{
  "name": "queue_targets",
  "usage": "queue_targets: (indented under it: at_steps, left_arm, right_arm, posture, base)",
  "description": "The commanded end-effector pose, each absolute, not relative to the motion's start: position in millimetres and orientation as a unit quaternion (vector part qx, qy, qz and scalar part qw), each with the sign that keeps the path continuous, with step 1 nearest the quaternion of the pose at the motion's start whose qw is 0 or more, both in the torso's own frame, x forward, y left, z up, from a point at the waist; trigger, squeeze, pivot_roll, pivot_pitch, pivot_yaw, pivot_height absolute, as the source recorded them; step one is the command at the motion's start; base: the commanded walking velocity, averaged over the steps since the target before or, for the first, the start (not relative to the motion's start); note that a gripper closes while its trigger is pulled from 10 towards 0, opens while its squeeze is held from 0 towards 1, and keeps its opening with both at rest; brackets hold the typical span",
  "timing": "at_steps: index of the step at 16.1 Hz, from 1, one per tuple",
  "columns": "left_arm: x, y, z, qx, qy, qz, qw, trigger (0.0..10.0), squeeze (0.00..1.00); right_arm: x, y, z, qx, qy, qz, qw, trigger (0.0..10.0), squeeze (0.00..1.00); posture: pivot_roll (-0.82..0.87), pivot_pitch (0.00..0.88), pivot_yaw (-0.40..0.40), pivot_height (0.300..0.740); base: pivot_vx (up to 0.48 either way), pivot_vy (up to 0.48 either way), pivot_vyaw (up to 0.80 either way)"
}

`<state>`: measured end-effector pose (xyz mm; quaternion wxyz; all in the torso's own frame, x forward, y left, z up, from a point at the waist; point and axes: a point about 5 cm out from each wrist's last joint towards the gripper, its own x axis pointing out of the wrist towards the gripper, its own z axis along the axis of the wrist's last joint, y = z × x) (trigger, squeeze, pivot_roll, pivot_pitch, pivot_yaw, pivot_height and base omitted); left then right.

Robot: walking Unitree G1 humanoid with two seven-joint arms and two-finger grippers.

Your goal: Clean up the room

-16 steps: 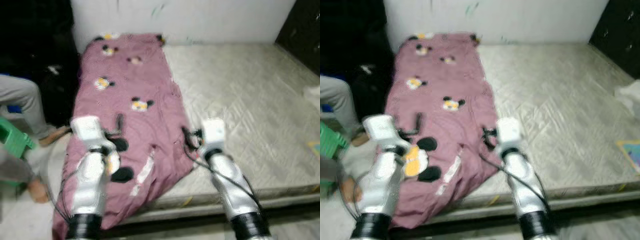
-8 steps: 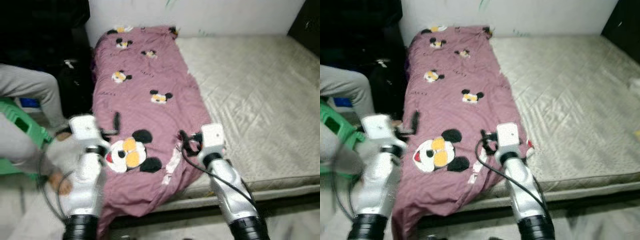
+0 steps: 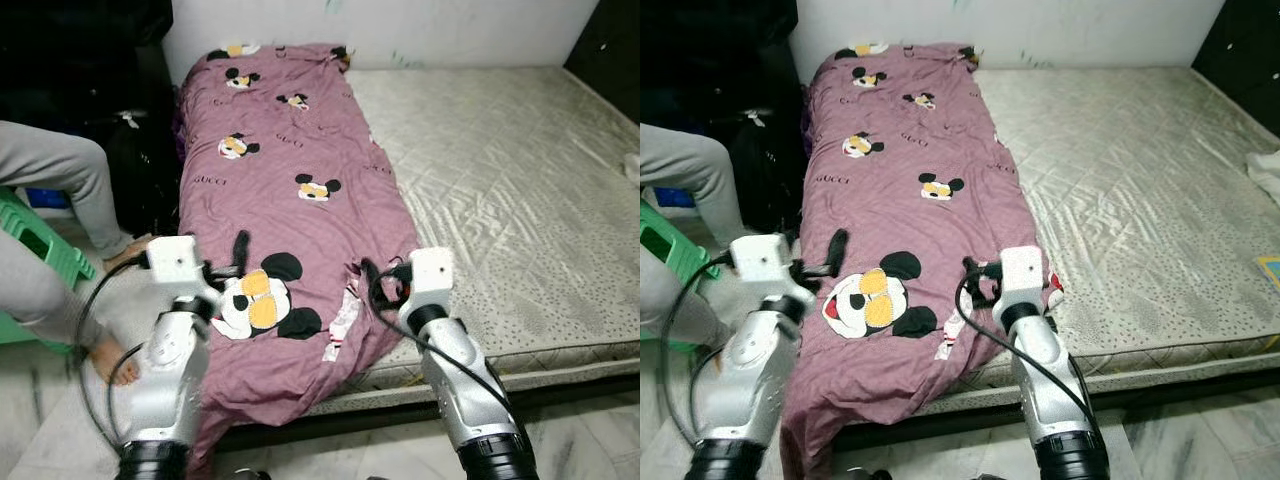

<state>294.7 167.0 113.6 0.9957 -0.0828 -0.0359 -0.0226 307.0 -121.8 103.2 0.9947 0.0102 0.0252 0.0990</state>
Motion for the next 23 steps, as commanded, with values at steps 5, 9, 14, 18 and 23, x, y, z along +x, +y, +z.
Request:
queue_targets:
  at_steps: [5,9,14,18,23]
  left_arm:
    - [278,180,105,-0.017,-0.018,-0.06,0.998,10.0,0.0]
    - [271,172,110,0.046,-0.023,-0.208,0.977,10.0,0.0]
    - [255,168,108,-0.02,-0.032,-0.11,0.993,10.0,0.0]
    - [251,193,111,-0.052,-0.04,0.018,0.998,10.0,0.0]
    - [252,176,109,-0.068,-0.027,0.002,0.997,10.0,0.0]
  right_arm:
    - [305,-132,104,0.011,0.017,0.09,0.996,10.0,0.0]
    - [308,-126,117,-0.06,-0.03,0.107,0.992,10.0,0.0]
    - [297,-135,120,-0.001,-0.03,0.062,0.998,10.0,0.0]
    - [291,-137,114,-0.002,-0.019,0.056,0.998,10.0,0.0]
    - [291,-141,108,-0.003,-0.009,0.039,0.999,10.0,0.0]
  posture:
    - [-0.06,0.084,-0.022,0.74]
    - [-0.04,0.077,-0.015,0.74]
    - [-0.05,0.075,-0.022,0.74]
    - [-0.03,0.068,-0.046,0.74]
    - [-0.03,0.078,-0.025,0.702]
  base:
    - [0.0,0.0,0.0]
    - [0.0,0.0,0.0]
    - [0.0,0.0,0.0]
    - [0.0,0.0,0.0]
    - [0.0,0.0,0.0]
